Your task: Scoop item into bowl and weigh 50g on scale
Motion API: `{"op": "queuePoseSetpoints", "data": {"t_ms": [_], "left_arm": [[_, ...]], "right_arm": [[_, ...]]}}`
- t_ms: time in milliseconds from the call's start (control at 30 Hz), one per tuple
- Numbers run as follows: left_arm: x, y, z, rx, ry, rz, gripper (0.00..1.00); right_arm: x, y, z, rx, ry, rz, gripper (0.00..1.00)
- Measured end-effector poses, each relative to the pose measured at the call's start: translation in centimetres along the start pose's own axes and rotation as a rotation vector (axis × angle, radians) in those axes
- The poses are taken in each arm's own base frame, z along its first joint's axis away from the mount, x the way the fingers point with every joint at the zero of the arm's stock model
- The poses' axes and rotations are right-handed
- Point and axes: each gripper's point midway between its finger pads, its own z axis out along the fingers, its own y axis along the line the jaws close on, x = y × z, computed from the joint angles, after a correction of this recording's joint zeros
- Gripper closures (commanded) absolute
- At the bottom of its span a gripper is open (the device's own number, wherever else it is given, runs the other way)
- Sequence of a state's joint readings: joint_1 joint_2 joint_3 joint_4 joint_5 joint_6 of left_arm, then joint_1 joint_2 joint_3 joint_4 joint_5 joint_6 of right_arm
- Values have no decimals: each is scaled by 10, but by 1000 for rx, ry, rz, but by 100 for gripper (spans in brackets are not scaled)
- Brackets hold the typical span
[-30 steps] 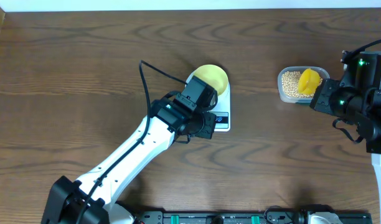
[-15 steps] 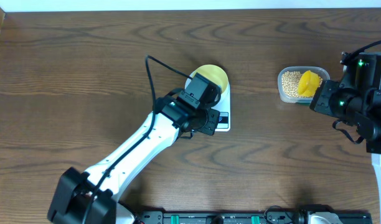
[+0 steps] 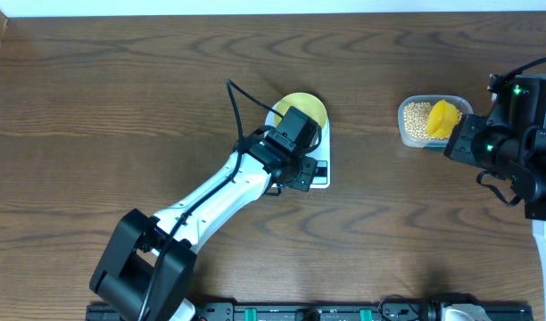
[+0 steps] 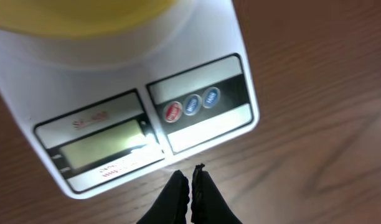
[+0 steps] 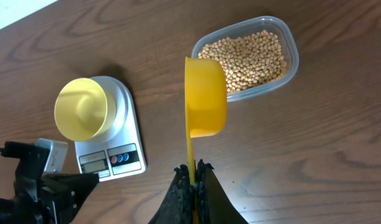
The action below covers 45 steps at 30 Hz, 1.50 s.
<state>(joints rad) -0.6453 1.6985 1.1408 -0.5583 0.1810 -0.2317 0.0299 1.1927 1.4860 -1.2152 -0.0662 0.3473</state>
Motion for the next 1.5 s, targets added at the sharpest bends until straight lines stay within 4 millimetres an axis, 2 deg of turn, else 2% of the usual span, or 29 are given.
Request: {"op": "queuePoseSetpoints", "data": {"t_ms": [333,633,967,1167,1500], "left_arm": [[-3,4,-2,-24,-16,2,93],[-17,-3,-26,-1,-101,11,93],[1,6,1,-23,-28,4,93],[-12,2,1,-9,-79,63,93],[-2,-1,0,12,-41,86,93]], "right_arm": [[0,0,0,-1,-2,-3,99],[-4,1,0,-3,-18,-5,99],[-5,1,0,-4,-23,-6,99],[-6,1,0,-5,-23,-6,99],[-6,1,0,-4,-24,-18,99]]}}
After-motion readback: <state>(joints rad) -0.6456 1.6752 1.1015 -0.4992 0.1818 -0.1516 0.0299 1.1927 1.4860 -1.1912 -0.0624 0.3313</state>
